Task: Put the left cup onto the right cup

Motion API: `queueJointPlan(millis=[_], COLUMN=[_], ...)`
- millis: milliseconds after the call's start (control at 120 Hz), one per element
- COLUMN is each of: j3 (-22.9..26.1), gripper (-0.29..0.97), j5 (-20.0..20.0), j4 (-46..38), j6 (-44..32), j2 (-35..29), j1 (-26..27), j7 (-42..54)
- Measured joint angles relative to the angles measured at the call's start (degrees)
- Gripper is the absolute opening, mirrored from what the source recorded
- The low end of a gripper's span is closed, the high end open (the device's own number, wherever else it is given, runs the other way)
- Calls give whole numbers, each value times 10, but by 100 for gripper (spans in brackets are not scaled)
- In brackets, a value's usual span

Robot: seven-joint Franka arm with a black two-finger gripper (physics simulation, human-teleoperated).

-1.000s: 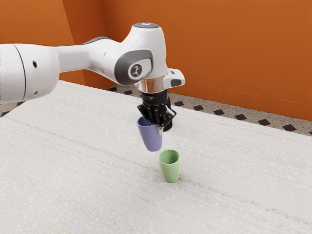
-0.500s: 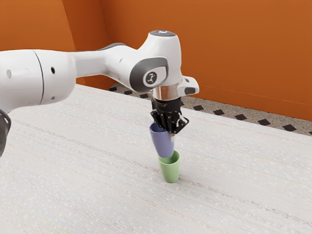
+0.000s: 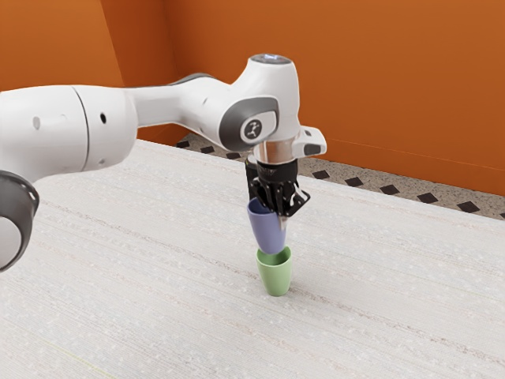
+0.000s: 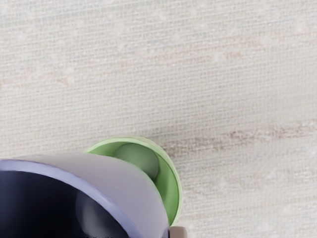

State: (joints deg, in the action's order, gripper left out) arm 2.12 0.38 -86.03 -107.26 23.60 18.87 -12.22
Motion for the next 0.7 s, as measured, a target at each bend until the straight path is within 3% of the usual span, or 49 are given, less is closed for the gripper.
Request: queueJointPlan(millis=[700], j3=[0], gripper=[-10], j5=[0], j4=[3], j6=[-3], j2=[19], j1=[2], j7=[6])
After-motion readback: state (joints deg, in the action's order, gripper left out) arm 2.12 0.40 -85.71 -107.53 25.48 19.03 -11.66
